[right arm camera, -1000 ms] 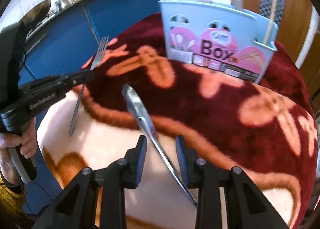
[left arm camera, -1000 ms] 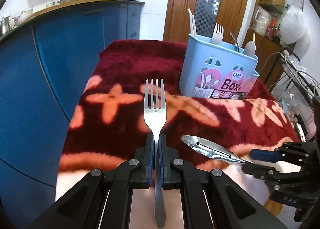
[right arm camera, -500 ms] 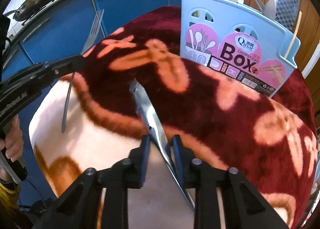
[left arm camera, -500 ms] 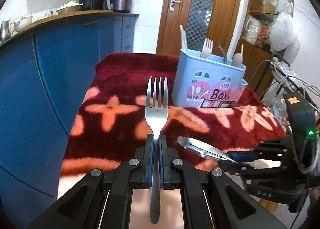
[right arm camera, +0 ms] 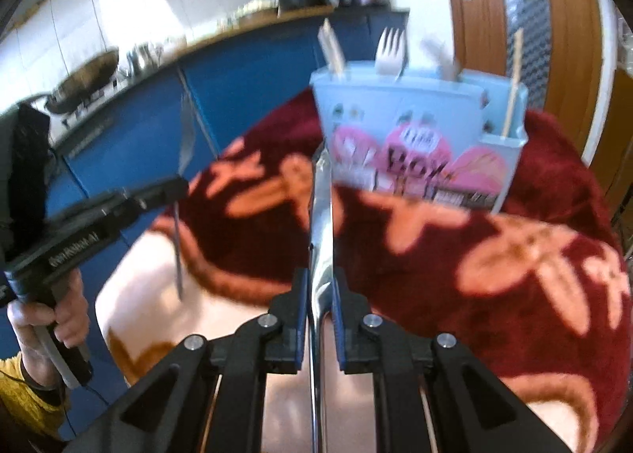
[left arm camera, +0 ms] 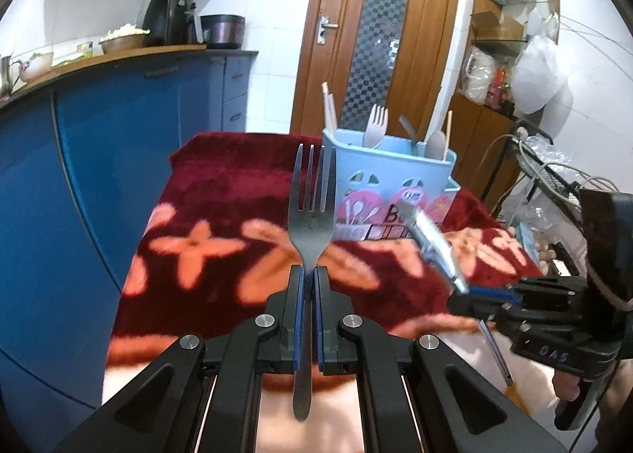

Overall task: Organize utensils
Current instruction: 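Grasp the metal tongs with the right tool while the left tool holds the fork, then carry the fork and tongs over the caddy, lower them in and release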

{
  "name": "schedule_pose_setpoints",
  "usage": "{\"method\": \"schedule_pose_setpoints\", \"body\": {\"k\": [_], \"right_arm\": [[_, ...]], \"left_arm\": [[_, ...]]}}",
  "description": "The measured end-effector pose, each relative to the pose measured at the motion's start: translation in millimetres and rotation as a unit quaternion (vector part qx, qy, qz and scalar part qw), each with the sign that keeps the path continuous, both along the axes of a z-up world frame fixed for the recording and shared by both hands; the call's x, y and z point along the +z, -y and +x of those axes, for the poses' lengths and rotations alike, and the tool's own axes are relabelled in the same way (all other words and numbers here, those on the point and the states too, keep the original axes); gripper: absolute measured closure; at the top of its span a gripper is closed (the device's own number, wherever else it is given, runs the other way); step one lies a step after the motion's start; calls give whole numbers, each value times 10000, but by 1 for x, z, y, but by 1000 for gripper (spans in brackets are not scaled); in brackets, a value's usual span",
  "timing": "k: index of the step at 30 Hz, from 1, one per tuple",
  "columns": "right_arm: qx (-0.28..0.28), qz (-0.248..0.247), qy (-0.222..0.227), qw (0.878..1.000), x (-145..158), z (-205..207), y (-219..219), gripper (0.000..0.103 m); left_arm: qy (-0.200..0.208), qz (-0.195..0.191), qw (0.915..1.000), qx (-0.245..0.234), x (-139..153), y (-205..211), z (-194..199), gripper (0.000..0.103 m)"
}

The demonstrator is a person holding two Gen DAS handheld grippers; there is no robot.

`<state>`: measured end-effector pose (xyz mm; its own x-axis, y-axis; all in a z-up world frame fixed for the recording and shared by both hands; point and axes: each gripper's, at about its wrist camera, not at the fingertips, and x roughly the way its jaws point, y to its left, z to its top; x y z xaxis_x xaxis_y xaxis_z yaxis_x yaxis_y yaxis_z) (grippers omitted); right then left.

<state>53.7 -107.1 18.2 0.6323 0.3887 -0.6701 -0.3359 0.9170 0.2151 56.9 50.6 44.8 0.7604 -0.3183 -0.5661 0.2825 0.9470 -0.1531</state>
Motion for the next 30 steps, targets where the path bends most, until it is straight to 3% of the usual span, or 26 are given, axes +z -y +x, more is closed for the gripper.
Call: {"method": "schedule_pose_setpoints", "body": {"k": [10, 16, 30], "right_arm": [[-730, 803, 1428, 9838, 48, -10, 45, 90], [-1054, 1130, 1756, 9723, 62, 7, 74, 90], [-1565, 1053, 2437, 9513, 75, 60, 101, 90]], "left_arm": [[462, -152, 9987, -161, 37, 26, 22, 98], [753, -67, 9969, -202, 66, 43, 47, 98], [1200, -281, 9923, -114, 108, 66, 107, 98]]}}
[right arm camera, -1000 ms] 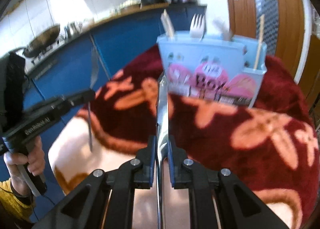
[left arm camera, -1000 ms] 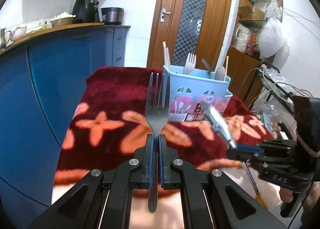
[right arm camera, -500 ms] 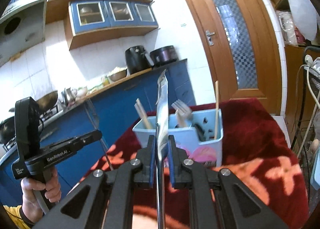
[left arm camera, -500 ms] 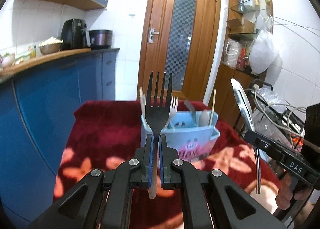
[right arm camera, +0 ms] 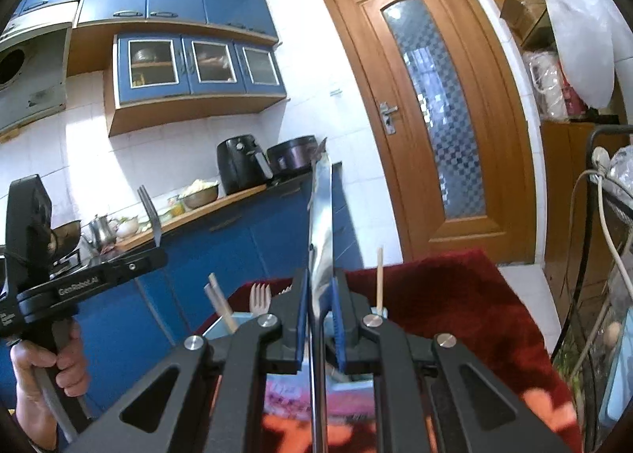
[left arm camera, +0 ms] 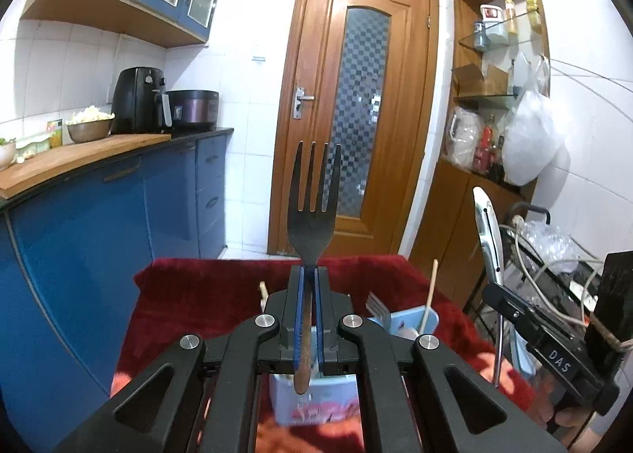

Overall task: Organize utensils
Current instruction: 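Carry the fork and tongs over the caddy, lower them in and release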

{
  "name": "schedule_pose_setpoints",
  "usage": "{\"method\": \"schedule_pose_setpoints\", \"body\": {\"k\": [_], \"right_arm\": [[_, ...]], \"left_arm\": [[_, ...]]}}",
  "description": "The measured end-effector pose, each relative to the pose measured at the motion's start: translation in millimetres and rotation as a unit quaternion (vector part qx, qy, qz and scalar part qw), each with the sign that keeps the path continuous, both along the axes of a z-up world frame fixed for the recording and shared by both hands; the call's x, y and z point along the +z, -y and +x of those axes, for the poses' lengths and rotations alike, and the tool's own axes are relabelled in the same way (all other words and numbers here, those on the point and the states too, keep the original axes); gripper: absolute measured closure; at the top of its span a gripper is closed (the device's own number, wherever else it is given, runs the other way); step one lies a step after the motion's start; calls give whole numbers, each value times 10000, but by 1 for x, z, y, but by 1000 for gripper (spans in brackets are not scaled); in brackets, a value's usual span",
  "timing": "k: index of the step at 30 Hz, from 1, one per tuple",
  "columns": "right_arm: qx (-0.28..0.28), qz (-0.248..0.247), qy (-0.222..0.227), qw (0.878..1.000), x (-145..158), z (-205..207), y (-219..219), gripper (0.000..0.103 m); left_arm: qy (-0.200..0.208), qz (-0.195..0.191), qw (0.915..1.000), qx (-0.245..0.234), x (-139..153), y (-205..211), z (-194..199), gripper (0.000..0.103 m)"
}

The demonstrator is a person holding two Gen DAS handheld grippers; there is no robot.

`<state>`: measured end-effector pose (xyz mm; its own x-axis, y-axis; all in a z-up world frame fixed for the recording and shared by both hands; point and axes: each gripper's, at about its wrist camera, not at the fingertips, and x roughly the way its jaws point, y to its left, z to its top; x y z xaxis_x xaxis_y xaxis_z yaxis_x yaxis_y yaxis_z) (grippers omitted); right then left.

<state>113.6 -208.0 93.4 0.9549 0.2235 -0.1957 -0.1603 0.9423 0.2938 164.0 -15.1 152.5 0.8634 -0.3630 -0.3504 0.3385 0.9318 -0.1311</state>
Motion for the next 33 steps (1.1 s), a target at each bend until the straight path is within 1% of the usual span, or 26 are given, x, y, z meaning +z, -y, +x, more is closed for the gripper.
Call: {"method": "schedule_pose_setpoints", "body": {"k": [6, 10, 18, 21, 24, 29, 33], "right_arm": [[-63, 85, 169, 9998, -4, 36, 4, 90], [-121, 141, 230, 9996, -12, 54, 4, 90], [-129, -195, 381, 9990, -18, 71, -8, 90], [-122, -310, 423, 9985, -21, 73, -11, 90], [-145, -421, 478, 9979, -27, 76, -13, 90], [-104, -460, 396, 9981, -37, 78, -16, 90], [-12, -628, 191, 9978, -40, 70, -20, 90]], "left_arm": [[-16, -40, 10000, -19, -8, 9, 26, 98], [-60, -162, 9998, -19, -17, 9, 39, 98], [169, -488, 9987, 13, -13, 10, 53, 98], [209, -545, 9983, 18, -21, 14, 55, 98], [46, -492, 9988, -25, -39, 22, 58, 98], [-239, -435, 9987, -58, -65, 24, 59, 98], [-390, -341, 9986, -58, -76, 23, 59, 98]]}}
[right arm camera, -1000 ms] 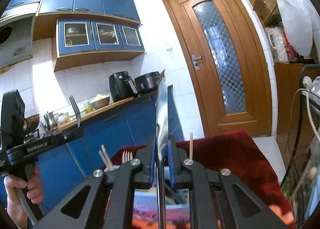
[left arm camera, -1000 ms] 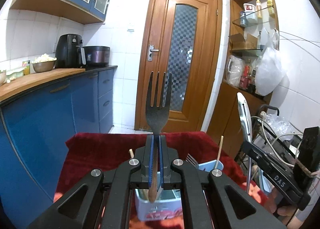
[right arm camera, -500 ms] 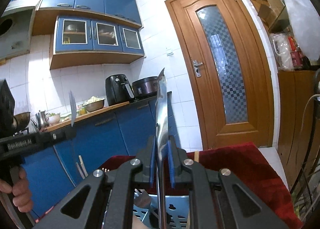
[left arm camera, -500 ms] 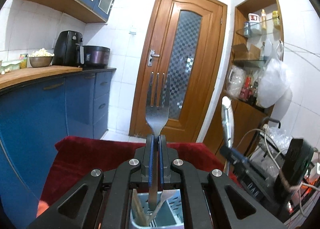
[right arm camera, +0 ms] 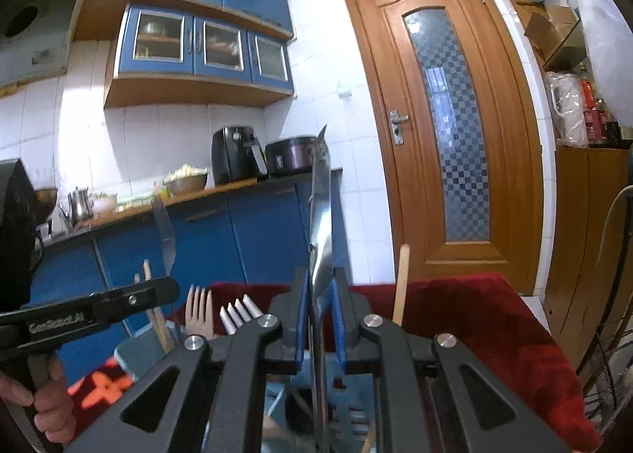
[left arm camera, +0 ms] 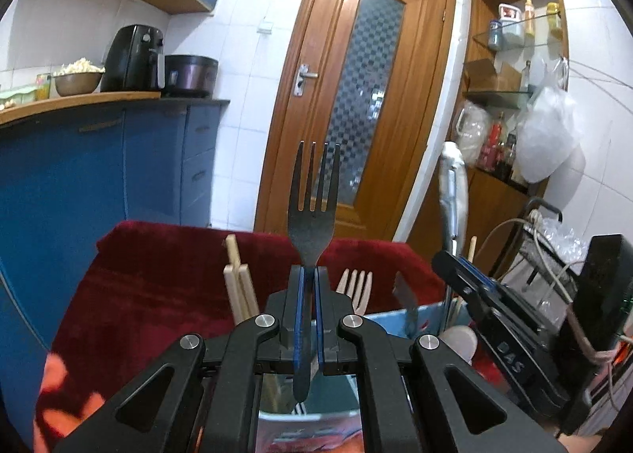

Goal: Organize utensils

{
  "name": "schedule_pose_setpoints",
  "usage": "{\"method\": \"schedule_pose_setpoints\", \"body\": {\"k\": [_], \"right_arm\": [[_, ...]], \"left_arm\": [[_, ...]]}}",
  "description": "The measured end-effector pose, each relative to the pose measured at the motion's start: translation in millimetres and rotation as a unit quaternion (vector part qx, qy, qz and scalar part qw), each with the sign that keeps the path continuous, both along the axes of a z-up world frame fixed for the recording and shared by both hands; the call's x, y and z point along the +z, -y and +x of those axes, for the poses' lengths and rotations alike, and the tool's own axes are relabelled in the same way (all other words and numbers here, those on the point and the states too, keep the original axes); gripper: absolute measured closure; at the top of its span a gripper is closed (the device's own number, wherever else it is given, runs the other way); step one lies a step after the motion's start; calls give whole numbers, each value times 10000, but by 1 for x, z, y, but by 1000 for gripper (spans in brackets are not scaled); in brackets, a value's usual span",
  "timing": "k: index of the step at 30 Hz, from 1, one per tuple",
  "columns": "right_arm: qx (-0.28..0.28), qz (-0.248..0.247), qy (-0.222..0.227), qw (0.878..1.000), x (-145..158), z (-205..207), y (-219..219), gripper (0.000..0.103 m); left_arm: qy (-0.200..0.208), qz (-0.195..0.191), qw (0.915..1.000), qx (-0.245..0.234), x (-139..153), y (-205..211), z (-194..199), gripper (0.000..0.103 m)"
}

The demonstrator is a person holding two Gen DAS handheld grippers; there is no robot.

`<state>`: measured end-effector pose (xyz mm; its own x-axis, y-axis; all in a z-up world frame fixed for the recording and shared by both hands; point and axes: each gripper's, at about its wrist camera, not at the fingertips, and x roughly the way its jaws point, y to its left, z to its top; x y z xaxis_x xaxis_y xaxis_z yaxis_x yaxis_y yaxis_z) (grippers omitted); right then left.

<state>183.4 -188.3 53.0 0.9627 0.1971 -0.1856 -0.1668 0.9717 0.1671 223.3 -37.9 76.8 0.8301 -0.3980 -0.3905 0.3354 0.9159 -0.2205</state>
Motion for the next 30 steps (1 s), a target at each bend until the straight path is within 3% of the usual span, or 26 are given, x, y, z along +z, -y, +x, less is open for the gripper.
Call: {"method": "schedule_pose_setpoints", "body": {"k": [5, 8, 11, 15, 17, 23, 30], "right_arm": [[48, -321, -340, 9989, -4, -12, -2, 90], [27, -206, -502, 9985, -7, -17, 5, 90], [45, 114, -654, 9978, -8, -22, 15, 89], [111, 378, -731, 9965, -5, -32, 21, 76], [130, 467, -768, 9959, -1, -38, 23, 72], [157, 431, -821, 9956, 15, -65, 16, 62], [146, 397, -951, 9946, 26, -97, 5, 47]], "left_arm": [[-238, 71, 9997, -71, -6, 0, -1, 98], [-331, 145, 9993, -126, -8, 2, -5, 98], [-326, 277, 9989, -181, -7, 5, -14, 91], [-286, 382, 9987, -180, 0, 3, -29, 72], [-259, 398, 9987, -157, 3, 1, -37, 68], [-255, 462, 9986, -71, 14, -7, -64, 59], [-228, 578, 9981, 10, 23, -19, -100, 56]]}}
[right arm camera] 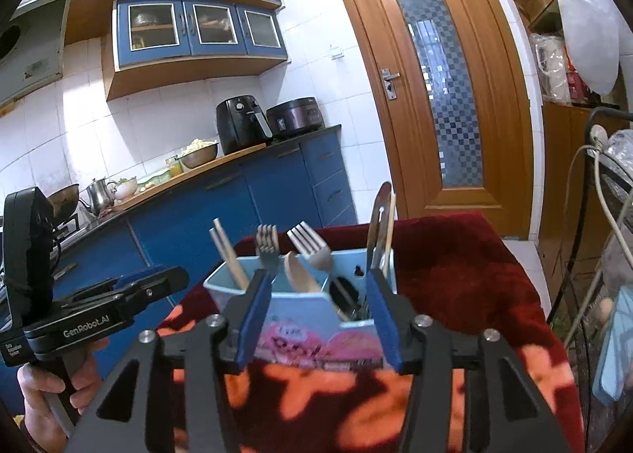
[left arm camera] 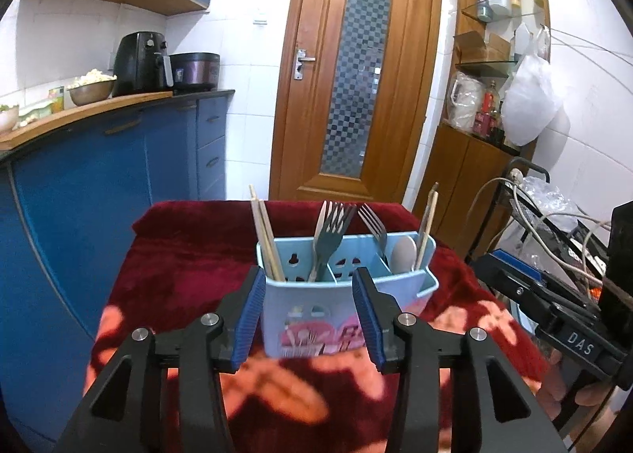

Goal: Organize utensils

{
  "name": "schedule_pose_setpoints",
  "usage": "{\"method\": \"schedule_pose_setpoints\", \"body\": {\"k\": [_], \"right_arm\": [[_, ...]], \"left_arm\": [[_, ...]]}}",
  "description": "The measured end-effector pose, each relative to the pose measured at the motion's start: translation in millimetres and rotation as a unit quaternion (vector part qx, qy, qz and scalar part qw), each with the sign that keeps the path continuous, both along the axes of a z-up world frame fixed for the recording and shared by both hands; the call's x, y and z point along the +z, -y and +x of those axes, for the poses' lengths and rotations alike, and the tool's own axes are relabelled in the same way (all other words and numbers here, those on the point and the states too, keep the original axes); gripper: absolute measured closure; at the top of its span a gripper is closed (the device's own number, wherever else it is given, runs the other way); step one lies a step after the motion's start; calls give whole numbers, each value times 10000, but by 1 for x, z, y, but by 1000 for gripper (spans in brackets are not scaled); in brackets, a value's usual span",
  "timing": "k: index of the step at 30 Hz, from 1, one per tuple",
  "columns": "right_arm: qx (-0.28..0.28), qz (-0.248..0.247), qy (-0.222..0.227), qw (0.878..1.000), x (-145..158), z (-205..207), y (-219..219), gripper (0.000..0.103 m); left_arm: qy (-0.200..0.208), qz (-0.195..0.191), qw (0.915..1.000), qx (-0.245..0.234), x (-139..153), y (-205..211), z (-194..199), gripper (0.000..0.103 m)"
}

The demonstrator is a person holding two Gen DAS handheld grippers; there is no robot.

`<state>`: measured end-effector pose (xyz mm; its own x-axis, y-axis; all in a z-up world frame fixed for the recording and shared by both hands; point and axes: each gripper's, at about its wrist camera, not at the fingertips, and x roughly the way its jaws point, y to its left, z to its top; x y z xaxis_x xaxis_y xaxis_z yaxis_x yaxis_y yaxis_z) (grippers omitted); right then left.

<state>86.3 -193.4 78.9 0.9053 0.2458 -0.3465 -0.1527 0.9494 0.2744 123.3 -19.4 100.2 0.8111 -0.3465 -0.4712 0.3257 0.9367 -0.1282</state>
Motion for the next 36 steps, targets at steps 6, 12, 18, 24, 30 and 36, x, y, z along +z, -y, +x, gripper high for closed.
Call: {"method": "schedule_pose_setpoints", "body": {"k": [6, 12, 18, 24, 30, 36], "right_arm": [[-34, -51, -174, 9998, 1, -29, -10, 40], [-89, -97, -305, 9994, -4, -59, -16, 28], [-172, -141, -335, 9992, -9, -87, -23, 11], [-368, -369, -168, 9985, -19, -111, -32, 1], [-548, -524, 19, 9971, -37, -123, -39, 0], [-602, -579, 6, 9965, -60, -123, -38, 0]], "left_arm": [[-53, 46, 9999, 82, -1, -11, -35, 54], [-46, 160, 9994, 301, -7, -22, -64, 36], [46, 374, 9975, 603, -20, -28, -87, 23], [142, 423, 9958, 805, -35, -35, -107, 22], [444, 338, 9938, 961, -51, -38, -120, 22], [443, 269, 9941, 958, -70, -34, -120, 22]]}}
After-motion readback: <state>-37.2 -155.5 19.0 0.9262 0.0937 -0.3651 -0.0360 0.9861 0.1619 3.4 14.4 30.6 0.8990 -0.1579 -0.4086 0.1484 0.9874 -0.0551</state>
